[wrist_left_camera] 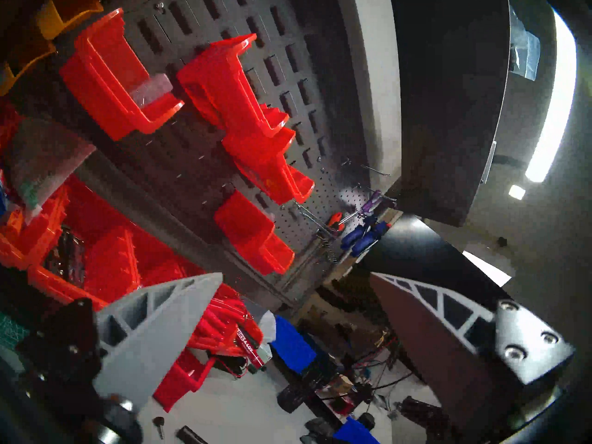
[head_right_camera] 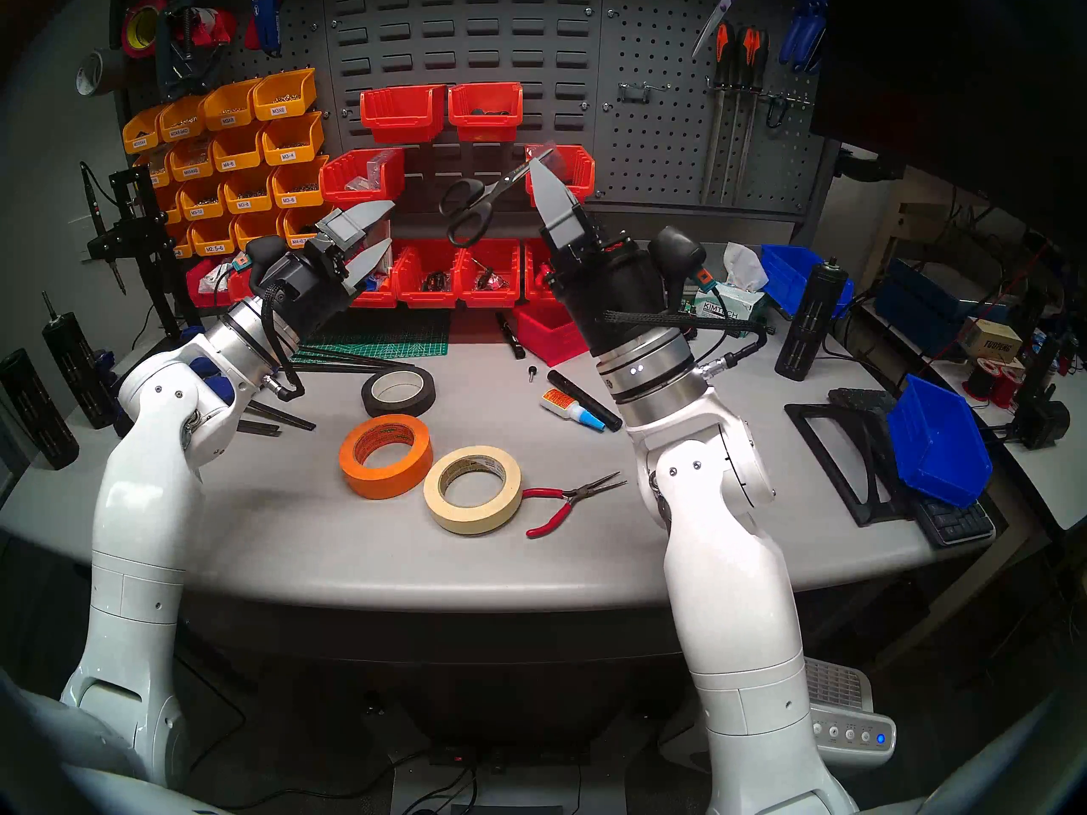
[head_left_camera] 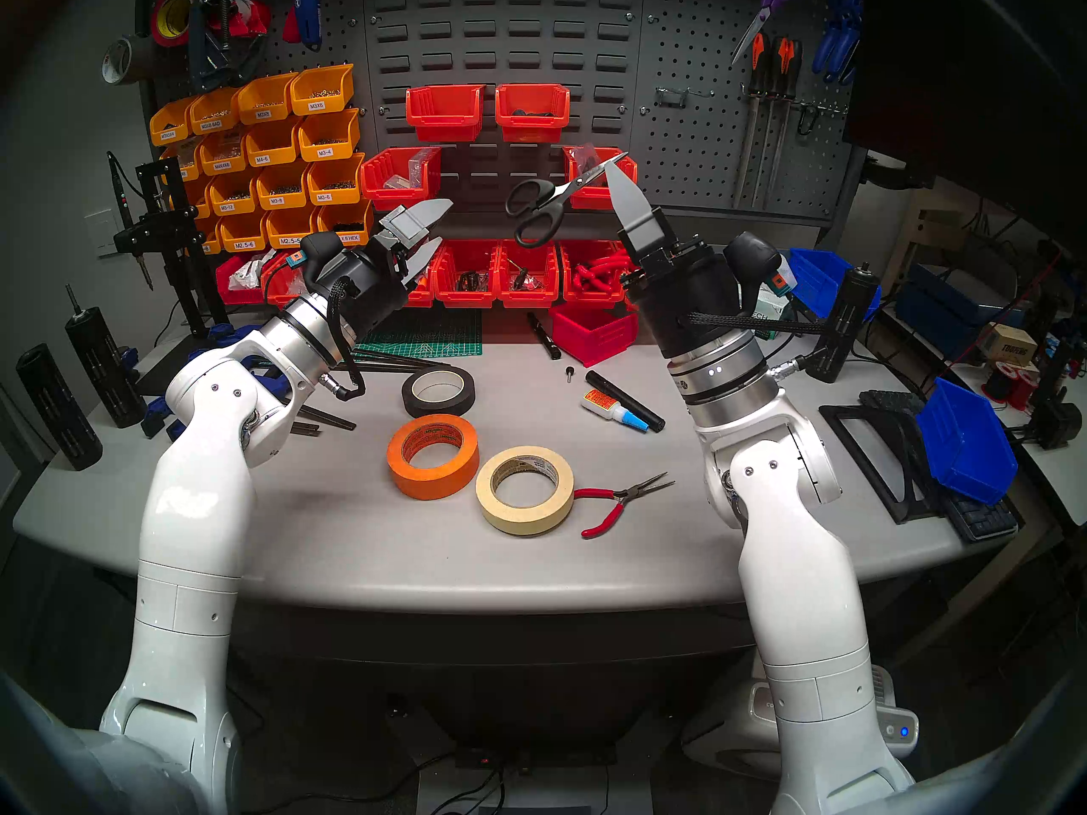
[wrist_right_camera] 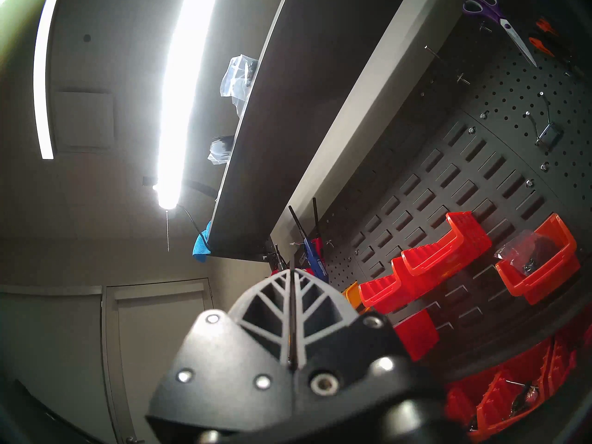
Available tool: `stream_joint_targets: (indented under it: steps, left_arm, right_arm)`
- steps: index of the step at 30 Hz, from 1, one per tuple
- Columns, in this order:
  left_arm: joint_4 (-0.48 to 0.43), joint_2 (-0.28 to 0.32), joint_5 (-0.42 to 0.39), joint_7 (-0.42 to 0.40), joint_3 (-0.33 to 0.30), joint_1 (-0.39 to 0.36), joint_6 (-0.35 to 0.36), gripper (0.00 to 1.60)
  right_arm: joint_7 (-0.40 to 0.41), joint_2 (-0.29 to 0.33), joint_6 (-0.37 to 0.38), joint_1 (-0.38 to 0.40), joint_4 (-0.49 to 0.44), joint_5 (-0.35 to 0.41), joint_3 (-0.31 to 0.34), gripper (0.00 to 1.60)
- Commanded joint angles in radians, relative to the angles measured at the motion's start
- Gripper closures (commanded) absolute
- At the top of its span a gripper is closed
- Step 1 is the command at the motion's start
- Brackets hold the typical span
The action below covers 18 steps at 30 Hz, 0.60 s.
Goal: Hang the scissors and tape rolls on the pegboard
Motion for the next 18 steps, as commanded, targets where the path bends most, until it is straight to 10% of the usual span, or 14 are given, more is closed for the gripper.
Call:
stream_joint_targets:
  steps: [1,18]
  left_arm:
    - [0.002,-0.013,-0.031,0.03,0.001,-0.074,0.016,0.0]
    - [-0.009,-0.049,-0.073,0.061,-0.009,-0.081,0.054,0.0]
  right_arm:
    - [-0.011,-0.033,-0.013,0.075,0.033,0.003,-0.012,1.6]
    - [-0.053,-0.089,-0.008,0.206,0.167,0.035,-0.057,1.6]
